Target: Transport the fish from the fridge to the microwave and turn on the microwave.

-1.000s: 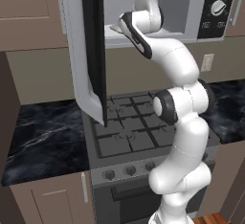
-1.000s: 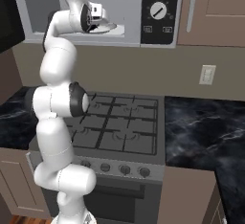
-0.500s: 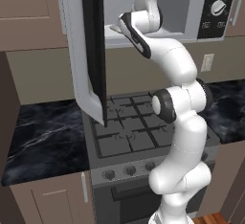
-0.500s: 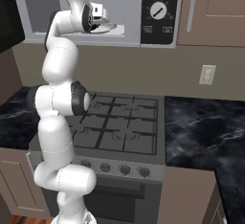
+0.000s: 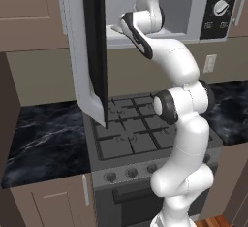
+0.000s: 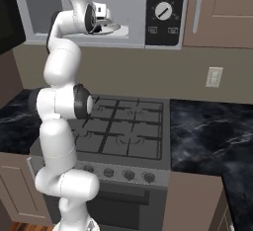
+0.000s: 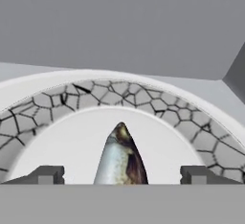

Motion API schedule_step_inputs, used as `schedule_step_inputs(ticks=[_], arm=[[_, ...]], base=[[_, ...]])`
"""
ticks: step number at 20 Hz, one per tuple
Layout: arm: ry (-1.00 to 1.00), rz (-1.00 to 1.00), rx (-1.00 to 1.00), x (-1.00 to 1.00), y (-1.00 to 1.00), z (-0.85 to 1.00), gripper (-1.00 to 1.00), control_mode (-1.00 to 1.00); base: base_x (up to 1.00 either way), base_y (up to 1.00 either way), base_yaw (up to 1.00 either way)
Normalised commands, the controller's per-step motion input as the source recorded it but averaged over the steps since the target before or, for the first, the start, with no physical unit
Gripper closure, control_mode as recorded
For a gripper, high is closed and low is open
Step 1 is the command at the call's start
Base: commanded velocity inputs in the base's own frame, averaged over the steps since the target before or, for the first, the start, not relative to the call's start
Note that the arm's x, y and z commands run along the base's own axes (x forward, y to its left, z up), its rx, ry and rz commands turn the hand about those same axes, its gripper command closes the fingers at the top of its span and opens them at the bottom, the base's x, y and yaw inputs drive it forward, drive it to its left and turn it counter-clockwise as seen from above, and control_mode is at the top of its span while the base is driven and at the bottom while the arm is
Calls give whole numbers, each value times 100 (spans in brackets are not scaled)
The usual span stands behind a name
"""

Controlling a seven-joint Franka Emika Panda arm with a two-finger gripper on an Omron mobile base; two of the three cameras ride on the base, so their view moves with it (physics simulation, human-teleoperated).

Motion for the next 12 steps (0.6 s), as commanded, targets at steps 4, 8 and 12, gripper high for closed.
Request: schedule_step_inputs(ticks=[4, 8, 12], arm=[[-4, 0, 0, 0, 0, 0, -100, -100], [-17, 0, 0, -1, 0, 0, -100, -100], [-17, 0, 0, -13, 0, 0, -100, -100]], base=[[0, 0, 0], [0, 0, 0], [0, 0, 0]])
